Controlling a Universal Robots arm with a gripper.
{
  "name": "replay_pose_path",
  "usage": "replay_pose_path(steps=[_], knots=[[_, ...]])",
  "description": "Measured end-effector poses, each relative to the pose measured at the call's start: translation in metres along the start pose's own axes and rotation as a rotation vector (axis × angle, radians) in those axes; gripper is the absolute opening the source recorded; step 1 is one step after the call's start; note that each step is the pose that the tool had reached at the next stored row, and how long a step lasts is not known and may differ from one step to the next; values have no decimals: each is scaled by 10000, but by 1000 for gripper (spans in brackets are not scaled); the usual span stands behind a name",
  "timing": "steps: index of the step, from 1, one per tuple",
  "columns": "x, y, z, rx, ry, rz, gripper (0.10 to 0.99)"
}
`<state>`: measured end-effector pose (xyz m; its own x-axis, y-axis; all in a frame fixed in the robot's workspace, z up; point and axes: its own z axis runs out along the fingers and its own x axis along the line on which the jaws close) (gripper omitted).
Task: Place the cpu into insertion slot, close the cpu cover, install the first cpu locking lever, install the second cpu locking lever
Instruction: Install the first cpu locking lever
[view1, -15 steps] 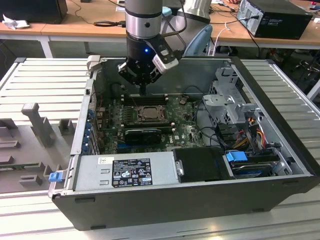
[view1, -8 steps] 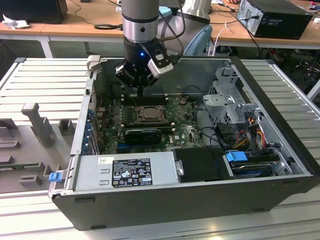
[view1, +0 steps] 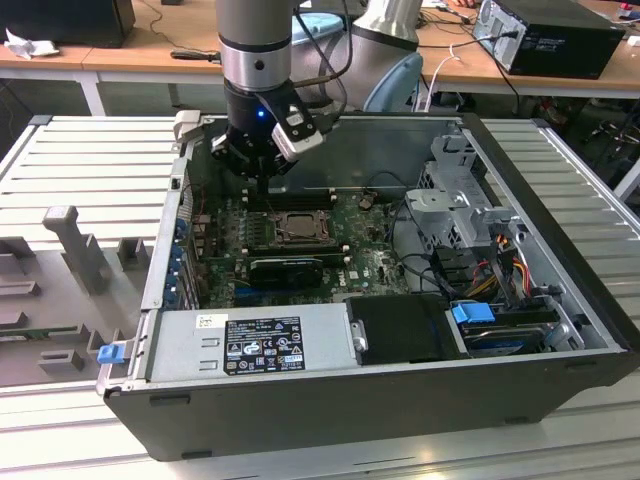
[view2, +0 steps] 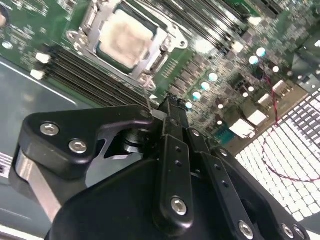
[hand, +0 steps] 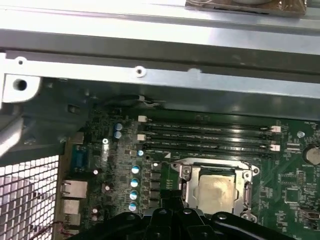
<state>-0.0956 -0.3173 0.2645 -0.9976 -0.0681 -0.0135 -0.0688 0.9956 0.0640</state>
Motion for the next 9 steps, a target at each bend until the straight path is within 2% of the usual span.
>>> replay_pose_path(steps=[3, 6, 9], knots=[[100, 6, 41, -88, -7, 1, 106], [146, 20, 74, -154, -12, 2, 106], [170, 77, 97, -222, -16, 2, 106]])
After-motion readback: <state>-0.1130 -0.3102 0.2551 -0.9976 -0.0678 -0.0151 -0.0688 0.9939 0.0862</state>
